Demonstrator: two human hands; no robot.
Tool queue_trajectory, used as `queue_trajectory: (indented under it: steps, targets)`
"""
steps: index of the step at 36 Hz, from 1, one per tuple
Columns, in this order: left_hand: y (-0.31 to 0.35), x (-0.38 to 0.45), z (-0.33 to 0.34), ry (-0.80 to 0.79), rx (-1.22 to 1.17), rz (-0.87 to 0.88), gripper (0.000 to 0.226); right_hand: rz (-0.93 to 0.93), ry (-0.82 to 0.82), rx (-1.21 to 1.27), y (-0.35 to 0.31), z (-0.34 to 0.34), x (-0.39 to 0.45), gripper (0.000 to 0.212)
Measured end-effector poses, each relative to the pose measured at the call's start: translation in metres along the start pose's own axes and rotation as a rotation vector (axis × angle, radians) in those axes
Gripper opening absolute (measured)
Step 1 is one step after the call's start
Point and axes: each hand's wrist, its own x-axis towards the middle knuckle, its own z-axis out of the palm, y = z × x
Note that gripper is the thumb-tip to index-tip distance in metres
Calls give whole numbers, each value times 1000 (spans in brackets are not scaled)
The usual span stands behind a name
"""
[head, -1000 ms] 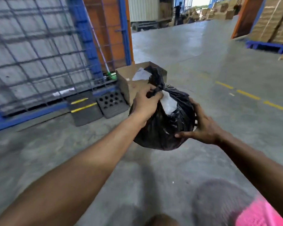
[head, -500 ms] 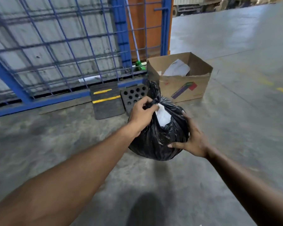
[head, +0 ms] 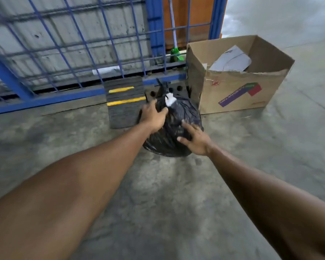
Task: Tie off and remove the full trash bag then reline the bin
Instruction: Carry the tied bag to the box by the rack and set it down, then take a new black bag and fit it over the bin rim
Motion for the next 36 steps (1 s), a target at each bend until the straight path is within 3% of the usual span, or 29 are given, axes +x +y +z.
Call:
queue_trajectory:
  steps: [3, 5, 8, 12, 18, 29, 36]
  targets:
    - [-23, -11, 14, -398, 147, -34, 56, 36, -123, -34, -5, 14, 7, 77]
    - [-27, -23, 16, -515, 279, -8, 63, 20, -102, -42, -9, 15, 6, 75]
    - [-28, -39, 15, -433, 376, 83, 70, 27, -65, -29, -13, 7, -5, 74]
    - [-23, -68, 9, -345, 338, 193, 56, 35, 7, -10, -15, -18, -43, 67]
    - [3, -138, 8, -364, 298, 413, 38, 51, 122, -13, -7, -71, -146, 44]
    - [95, -327, 60, -538, 165, 869, 27, 254, 426, -65, 43, -155, -442, 27]
    - [140, -506, 111, -806, 99, 1216, 21, 445, 702, -94, 63, -158, -665, 16]
